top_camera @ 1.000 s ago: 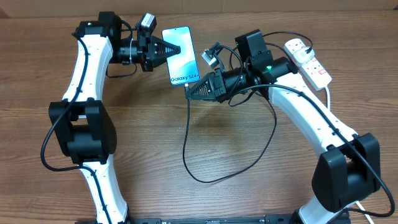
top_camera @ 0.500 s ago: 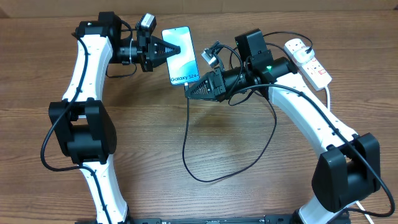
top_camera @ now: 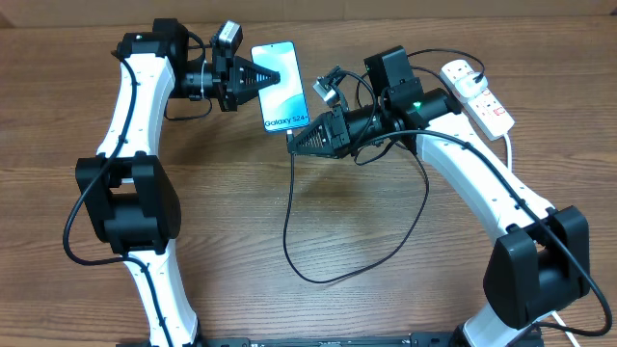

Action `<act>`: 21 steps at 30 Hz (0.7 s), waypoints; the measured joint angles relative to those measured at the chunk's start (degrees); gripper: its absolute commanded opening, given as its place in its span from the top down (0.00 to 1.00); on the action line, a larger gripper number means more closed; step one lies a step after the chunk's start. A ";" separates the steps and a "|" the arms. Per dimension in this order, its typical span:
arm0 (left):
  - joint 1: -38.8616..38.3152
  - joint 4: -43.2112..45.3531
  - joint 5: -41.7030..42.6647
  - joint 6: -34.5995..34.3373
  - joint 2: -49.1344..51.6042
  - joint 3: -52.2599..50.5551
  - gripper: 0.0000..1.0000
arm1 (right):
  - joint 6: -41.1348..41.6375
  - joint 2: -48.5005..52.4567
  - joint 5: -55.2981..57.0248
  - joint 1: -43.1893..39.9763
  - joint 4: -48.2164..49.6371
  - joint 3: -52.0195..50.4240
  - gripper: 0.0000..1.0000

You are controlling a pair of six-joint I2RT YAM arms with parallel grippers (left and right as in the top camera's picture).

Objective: Plug charger to phone and switch on socket

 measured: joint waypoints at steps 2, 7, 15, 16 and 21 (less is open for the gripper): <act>0.00 0.00 0.00 0.00 0.00 0.00 0.96 | 0.02 0.00 0.02 0.02 0.17 0.00 0.96; 0.00 0.00 0.00 0.02 0.00 0.00 0.96 | 0.00 0.00 0.02 0.00 0.66 0.00 0.96; 0.00 0.02 -0.02 0.02 0.00 0.00 0.96 | 0.02 0.22 0.02 0.00 0.70 0.00 0.97; 0.00 0.02 -0.02 0.02 0.00 0.00 0.96 | 0.02 0.39 -0.04 0.00 0.83 0.00 0.96; 0.00 0.22 -0.09 0.04 0.00 0.00 0.96 | 0.07 1.84 -2.03 0.02 2.62 0.00 0.97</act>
